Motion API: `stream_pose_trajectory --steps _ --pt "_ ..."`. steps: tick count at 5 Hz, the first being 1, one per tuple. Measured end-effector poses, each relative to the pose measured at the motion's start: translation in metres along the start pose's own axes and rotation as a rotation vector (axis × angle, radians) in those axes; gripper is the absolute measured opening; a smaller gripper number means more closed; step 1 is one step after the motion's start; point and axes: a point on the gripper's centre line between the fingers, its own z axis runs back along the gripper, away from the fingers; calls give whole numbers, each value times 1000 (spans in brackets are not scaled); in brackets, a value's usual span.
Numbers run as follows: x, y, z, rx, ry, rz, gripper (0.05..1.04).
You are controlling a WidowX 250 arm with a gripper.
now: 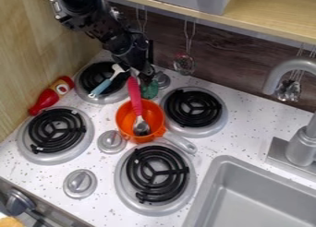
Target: Took a green kind of a ball and placed it on an orange tin
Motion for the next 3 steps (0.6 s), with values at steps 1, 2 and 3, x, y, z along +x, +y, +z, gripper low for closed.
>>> stream_pose_trajectory --steps 1,2,3 --pt "5 2 0 11 -14 -7 998" --pt "9 6 -10 11 -7 -33 998" --pt "13 4 -17 -21 -3 -37 998"
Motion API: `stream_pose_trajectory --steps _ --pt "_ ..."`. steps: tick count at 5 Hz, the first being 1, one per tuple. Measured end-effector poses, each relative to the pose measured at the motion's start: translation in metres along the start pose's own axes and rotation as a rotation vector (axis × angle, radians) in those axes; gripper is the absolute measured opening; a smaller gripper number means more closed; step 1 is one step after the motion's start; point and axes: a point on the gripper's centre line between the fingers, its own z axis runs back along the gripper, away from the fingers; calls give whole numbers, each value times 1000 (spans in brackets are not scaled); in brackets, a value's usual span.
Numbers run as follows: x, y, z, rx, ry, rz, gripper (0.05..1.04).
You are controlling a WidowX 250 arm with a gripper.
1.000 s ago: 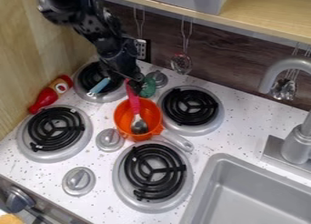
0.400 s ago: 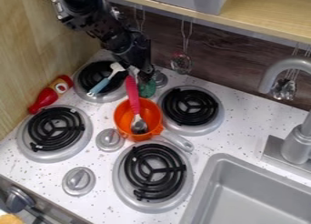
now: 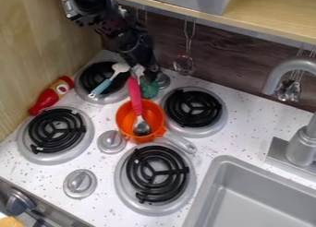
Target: Took a green kind of a ball and placed it on an orange tin
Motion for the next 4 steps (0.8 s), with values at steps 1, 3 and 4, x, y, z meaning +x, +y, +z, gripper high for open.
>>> stream_pose_trajectory --steps 1,3,4 --pt "2 2 -6 -1 7 -15 998" --pt "-4 -1 -19 -33 41 -13 999" --pt "-6 -3 -30 -55 45 -16 999"
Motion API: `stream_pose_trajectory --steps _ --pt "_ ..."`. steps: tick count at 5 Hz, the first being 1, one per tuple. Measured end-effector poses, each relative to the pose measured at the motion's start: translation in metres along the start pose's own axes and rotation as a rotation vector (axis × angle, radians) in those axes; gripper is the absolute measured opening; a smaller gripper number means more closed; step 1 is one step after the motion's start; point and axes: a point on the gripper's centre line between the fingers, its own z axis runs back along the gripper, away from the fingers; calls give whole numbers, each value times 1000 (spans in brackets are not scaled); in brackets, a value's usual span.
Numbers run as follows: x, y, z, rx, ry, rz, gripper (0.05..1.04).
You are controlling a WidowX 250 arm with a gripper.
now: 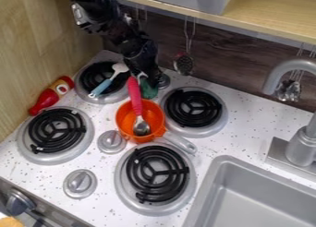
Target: Took a green kind of a ball and placed it on an orange tin
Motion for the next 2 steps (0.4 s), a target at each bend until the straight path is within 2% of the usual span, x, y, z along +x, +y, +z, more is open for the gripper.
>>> stream_pose_trajectory --steps 1,2 --pt "1 2 -5 -21 25 -23 998" --pt "2 2 -6 -31 30 -15 954"
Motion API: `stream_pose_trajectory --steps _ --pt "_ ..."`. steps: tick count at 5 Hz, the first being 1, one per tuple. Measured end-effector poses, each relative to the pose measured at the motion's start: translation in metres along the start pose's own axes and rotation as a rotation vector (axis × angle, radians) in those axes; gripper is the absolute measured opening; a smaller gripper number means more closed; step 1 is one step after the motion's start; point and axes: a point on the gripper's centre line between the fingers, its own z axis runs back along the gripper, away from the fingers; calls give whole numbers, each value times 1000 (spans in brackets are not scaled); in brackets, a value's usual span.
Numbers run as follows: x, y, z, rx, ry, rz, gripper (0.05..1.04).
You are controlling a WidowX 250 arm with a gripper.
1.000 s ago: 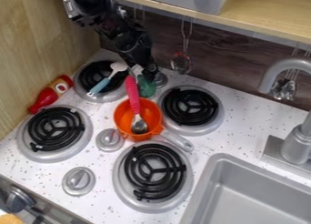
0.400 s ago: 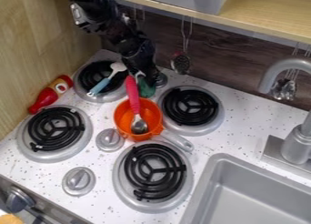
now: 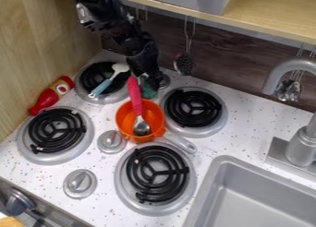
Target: Took a green kind of a ball and placed it on an orange tin
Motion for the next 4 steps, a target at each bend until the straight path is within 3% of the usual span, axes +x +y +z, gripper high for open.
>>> stream_pose_trajectory --steps 2,3,4 --pt "-6 3 -1 -3 72 16 383" --pt "-8 4 -3 -12 98 23 279" --pt "-5 3 -4 -15 81 19 278"
